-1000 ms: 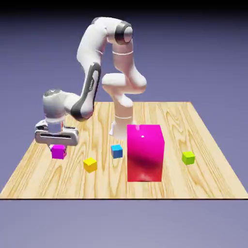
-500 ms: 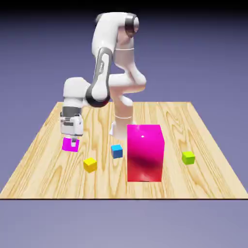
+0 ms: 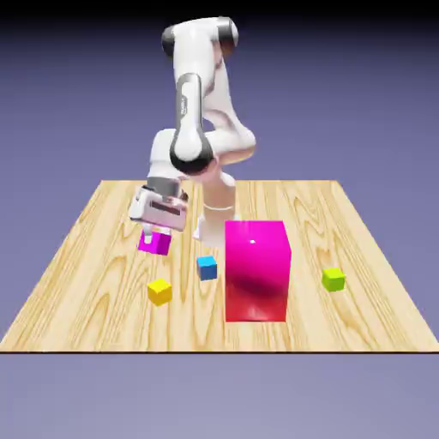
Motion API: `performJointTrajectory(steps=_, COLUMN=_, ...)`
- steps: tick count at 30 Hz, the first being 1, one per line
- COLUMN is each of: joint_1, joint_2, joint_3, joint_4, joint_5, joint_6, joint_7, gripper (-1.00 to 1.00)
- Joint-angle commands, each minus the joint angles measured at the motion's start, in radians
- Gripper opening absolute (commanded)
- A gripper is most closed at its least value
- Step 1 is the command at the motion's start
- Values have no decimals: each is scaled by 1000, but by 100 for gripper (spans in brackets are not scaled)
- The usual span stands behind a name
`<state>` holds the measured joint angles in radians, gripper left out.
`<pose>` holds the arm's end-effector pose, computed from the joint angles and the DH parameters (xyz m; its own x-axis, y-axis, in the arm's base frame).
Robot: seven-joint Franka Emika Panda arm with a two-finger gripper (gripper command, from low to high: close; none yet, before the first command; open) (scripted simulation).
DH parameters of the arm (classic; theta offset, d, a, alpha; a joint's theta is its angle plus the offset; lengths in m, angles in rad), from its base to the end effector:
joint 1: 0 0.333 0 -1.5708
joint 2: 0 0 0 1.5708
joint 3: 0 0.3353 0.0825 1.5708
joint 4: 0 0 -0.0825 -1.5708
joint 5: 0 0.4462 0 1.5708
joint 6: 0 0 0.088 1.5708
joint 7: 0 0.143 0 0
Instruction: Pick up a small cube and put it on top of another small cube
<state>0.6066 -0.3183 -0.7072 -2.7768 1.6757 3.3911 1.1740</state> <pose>0.3697 -0.1301 0.2341 -0.8493 -0.1110 -0.5162 -0.0337 0.9870 -0.1569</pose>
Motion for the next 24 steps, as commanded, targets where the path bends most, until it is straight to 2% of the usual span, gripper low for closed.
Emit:
performJointTrajectory(steps=1, joint_1=24, joint_2=-15, joint_3=-7, joint_4=-9, joint_5=45, joint_6=21, joint_7=33, gripper=-100)
performJointTrajectory(steps=9, joint_1=220, joint_2=-134, joint_3=-66, joint_4=-81, joint_5=390, joint_6=192, joint_7=308, gripper=-100)
performJointTrajectory(steps=18, joint_1=539, joint_2=-210, joint_3=-292, joint_4=-125, joint_5=525, joint_6=349, joint_7=699, gripper=-100)
performJointTrajectory(steps=21, joint_1=548, joint_2=-206, joint_3=-307, joint_4=-145, joint_5=538, joint_6=361, joint_7=753, gripper=-100)
performJointTrajectory(steps=24, joint_1=657, joint_2=-121, joint_3=-409, joint_4=-152, joint_5=504, joint_6=270, joint_7=807, gripper=-100)
